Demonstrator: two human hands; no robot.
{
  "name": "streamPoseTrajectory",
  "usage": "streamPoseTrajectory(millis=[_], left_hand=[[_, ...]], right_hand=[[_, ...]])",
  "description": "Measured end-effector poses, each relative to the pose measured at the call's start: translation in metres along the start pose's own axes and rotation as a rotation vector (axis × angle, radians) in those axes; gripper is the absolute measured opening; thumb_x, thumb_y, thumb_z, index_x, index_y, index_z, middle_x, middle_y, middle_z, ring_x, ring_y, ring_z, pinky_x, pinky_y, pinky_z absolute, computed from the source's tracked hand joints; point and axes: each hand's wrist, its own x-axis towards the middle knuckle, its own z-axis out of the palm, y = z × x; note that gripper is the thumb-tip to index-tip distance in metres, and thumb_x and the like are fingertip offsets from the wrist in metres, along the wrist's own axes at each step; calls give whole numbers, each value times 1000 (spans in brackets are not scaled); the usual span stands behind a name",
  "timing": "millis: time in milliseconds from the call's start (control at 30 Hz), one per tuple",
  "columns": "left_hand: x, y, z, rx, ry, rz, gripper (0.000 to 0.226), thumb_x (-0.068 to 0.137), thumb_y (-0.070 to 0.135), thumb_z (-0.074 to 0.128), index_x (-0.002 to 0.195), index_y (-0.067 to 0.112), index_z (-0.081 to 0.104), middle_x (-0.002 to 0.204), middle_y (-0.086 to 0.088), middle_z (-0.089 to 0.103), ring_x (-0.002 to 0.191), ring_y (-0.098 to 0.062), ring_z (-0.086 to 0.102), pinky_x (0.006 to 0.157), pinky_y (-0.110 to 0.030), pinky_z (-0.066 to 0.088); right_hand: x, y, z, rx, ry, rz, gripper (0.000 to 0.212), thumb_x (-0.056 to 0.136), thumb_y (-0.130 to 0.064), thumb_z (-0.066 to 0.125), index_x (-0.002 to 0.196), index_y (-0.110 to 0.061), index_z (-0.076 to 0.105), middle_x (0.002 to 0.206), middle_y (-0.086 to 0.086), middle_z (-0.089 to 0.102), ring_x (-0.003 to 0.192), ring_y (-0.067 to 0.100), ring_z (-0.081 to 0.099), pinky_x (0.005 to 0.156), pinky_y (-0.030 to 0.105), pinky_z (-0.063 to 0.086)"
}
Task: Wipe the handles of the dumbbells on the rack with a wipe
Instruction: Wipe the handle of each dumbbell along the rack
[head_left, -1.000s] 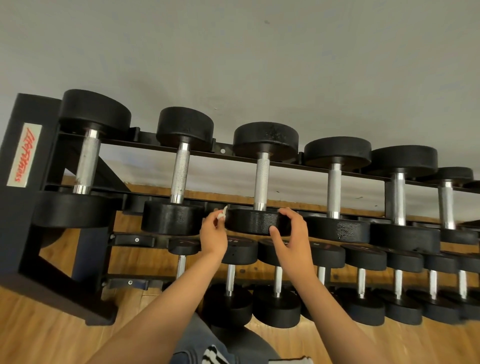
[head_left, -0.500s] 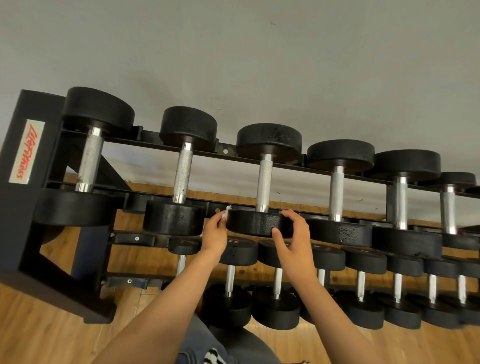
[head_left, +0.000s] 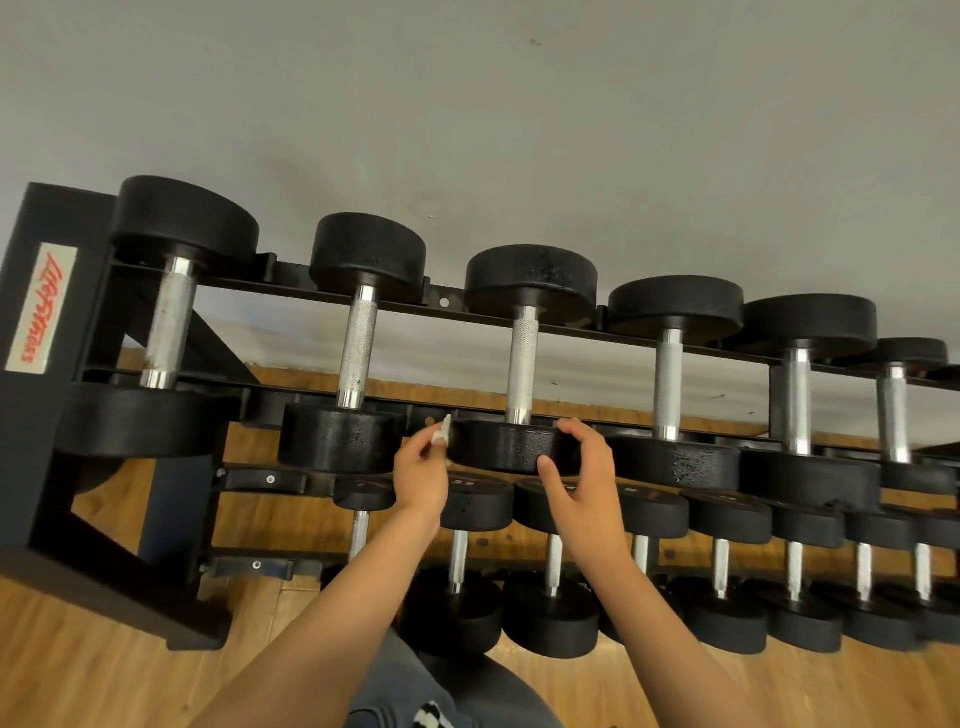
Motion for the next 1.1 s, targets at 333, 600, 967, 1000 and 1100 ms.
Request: streamPoseTrajectory(millis=[333, 600, 967, 1000, 1100], left_hand=[[-8, 7, -1, 159, 34, 148, 28, 100, 14, 49, 124, 15, 63, 124, -4, 62, 119, -19, 55, 104, -35, 44], [-53, 14, -10, 337, -1, 531, 22, 93, 15, 62, 114, 17, 68, 98, 6, 60, 89, -3, 59, 76, -5, 45], [-80, 48, 23, 381, -239, 569, 16, 80, 15, 77, 88, 27, 70, 89, 8, 65, 80, 5, 63, 72, -7, 48], [-82, 49, 27, 387, -249, 568, 16, 80, 16, 78, 86, 28, 69, 87, 7, 67, 78, 4, 63, 71, -8, 48], [-82, 50, 36, 399, -283, 579, 15, 79, 17, 78, 85, 28, 70, 85, 7, 69, 77, 3, 64, 70, -9, 49]], right_hand=[[1, 3, -2, -8, -13, -9, 45, 94, -22, 59, 136, -26, 42, 132, -17, 39, 128, 0, 34, 107, 20, 28], [-1, 6, 3, 21, 43, -64, 44, 93, -21, 60, 134, -22, 44, 133, -15, 39, 126, -5, 32, 102, 1, 20], [-24, 9, -7, 31, 134, -234, 48, 83, -16, 73, 128, -20, 57, 131, -9, 51, 126, 0, 39, 108, 10, 27], [-26, 9, -7, 29, 140, -234, 47, 82, -16, 74, 126, -19, 58, 128, -8, 54, 123, 1, 41, 106, 9, 28], [-24, 9, -11, 50, 189, -198, 46, 82, -15, 74, 125, -18, 59, 124, -8, 55, 118, -1, 42, 103, 7, 30]])
